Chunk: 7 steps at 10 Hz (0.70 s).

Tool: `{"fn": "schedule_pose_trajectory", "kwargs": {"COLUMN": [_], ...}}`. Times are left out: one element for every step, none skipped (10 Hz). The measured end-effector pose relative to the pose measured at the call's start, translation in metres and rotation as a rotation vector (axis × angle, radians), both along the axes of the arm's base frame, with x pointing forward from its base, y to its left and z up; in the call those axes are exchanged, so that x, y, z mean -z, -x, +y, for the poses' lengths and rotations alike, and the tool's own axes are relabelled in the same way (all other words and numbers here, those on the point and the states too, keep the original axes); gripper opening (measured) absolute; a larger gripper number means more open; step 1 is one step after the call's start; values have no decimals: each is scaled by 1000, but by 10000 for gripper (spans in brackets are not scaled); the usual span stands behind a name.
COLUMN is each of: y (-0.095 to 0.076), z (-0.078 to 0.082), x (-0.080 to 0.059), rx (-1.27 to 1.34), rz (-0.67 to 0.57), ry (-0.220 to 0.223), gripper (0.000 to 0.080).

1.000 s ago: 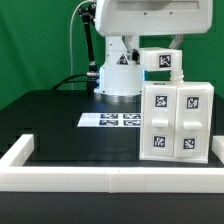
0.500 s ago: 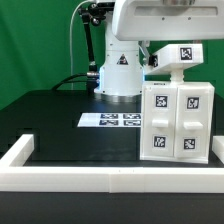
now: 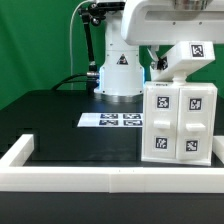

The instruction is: Assemble cabinet

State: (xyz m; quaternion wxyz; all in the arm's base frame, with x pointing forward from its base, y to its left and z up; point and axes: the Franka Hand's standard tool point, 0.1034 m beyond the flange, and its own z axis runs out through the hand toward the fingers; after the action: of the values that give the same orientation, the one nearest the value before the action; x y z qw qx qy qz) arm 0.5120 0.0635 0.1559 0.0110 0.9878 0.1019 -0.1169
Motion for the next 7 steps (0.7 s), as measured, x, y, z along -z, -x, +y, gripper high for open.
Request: {"fn": "schedule_pose_trajectory", "kwargs": {"y": [0, 0, 2, 1, -5, -9, -9], "z": [0, 0, 0, -2, -2, -2, -6], "x": [0, 0, -1, -3, -3, -5, -5], "rx": [0, 0, 6, 31, 46, 62, 98], "rz": [1, 1, 35, 83, 113, 129, 148], "ry": [0, 0, 4, 11, 23, 32, 30], "gripper": [566, 566, 566, 566, 566, 566, 566]}}
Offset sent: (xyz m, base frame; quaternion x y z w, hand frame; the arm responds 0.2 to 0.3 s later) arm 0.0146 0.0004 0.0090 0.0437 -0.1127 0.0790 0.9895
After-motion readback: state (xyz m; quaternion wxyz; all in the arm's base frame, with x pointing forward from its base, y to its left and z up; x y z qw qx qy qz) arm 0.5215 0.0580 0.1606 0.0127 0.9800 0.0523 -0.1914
